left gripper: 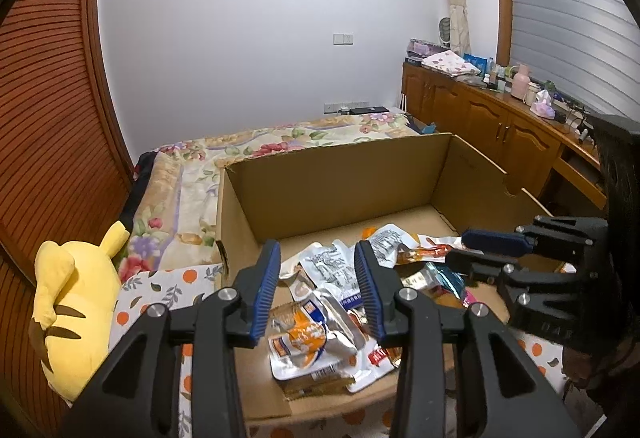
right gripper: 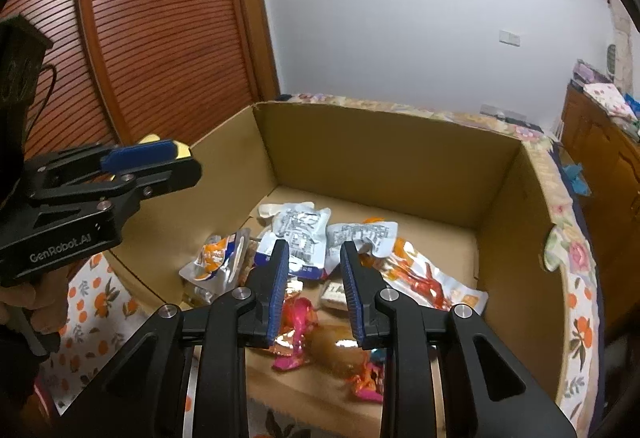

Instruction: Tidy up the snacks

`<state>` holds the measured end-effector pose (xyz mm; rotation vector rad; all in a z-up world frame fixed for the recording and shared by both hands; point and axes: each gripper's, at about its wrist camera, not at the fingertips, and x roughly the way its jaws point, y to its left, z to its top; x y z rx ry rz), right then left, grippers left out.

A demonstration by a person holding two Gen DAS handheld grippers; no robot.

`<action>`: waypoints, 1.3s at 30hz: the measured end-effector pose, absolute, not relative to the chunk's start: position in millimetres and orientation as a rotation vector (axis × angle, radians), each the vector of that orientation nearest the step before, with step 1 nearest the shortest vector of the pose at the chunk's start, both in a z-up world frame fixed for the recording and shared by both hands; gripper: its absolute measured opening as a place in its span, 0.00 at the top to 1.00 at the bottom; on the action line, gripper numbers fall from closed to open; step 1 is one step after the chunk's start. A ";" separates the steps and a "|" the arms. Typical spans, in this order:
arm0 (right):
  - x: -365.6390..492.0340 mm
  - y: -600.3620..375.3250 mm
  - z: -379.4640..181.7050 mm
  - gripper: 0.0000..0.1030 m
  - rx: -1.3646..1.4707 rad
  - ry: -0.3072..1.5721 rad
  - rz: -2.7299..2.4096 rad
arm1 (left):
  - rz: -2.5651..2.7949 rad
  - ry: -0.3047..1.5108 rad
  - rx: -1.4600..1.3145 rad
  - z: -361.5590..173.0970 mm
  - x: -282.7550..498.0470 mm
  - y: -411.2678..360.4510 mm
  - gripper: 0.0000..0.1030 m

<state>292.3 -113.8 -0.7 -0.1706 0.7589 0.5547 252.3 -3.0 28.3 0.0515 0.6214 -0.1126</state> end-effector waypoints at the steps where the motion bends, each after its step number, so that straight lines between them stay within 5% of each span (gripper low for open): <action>1: 289.8 -115.5 1.3 0.75 -0.169 0.753 0.549 | -0.113 0.619 0.053 29.3 249.2 -3.0 0.62; 10: 256.3 -122.1 35.2 0.73 -0.192 0.673 0.493 | -0.114 0.574 0.058 52.7 210.4 -6.3 0.55; 21: 208.7 -135.6 62.8 0.48 -0.169 0.573 0.409 | -0.101 0.525 0.065 67.2 163.2 -5.0 0.44; 25: 193.7 -142.0 66.8 0.43 -0.172 0.552 0.383 | -0.089 0.499 0.074 72.3 149.2 -7.7 0.33; 36: 157.3 -151.2 76.8 0.16 -0.167 0.489 0.331 | -0.072 0.477 0.086 79.8 119.5 -14.4 0.27; 39: 151.7 -154.9 78.4 0.13 -0.159 0.480 0.313 | -0.070 0.487 0.070 81.9 114.7 -15.0 0.17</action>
